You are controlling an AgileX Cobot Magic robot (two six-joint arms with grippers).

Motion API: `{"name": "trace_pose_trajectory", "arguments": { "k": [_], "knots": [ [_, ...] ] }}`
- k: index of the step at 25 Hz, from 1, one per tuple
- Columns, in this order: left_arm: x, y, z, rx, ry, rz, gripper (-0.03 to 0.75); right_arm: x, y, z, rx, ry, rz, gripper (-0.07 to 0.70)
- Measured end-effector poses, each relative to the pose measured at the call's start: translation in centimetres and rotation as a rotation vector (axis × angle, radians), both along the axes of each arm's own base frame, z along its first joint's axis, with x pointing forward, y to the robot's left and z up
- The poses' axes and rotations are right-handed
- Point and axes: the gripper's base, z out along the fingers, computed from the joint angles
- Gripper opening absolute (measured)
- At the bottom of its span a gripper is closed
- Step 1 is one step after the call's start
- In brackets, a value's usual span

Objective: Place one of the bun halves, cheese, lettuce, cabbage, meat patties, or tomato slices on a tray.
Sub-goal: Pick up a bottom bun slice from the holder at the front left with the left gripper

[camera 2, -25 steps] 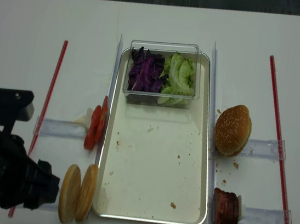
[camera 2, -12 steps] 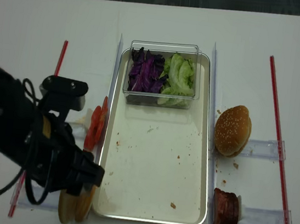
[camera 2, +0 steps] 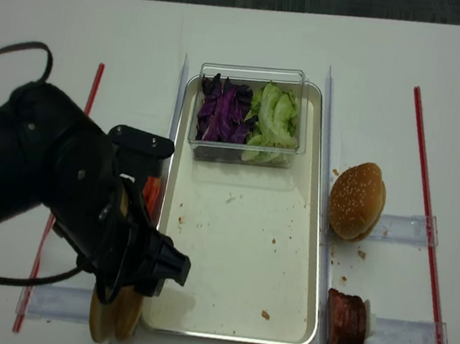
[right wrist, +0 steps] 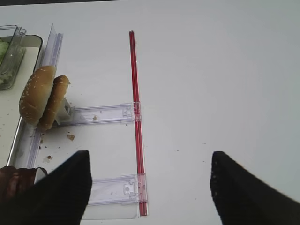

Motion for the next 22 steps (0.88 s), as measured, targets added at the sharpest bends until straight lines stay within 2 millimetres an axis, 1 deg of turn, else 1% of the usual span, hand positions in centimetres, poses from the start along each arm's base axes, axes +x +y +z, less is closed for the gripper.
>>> {"name": "trace_pose_trajectory", "arguments": {
  "k": [9,12,16,22],
  "knots": [
    [0.8,-0.6,-1.1,0.01,0.01,0.003,0.416,0.0,0.0,0.0,-0.001,0.0,0.0,0.531],
    [1.1,-0.8,-1.8,0.03,0.031,0.002,0.41,0.0,0.0,0.0,-0.002,0.0,-0.001,0.531],
    [1.2,-0.8,-2.4,0.049,0.055,0.001,0.367,0.0,0.0,0.0,0.0,0.0,-0.002,0.531],
    [1.0,-0.7,-2.4,0.063,0.069,0.001,0.293,0.0,0.0,0.0,0.002,0.0,-0.003,0.531]
  ]
}}
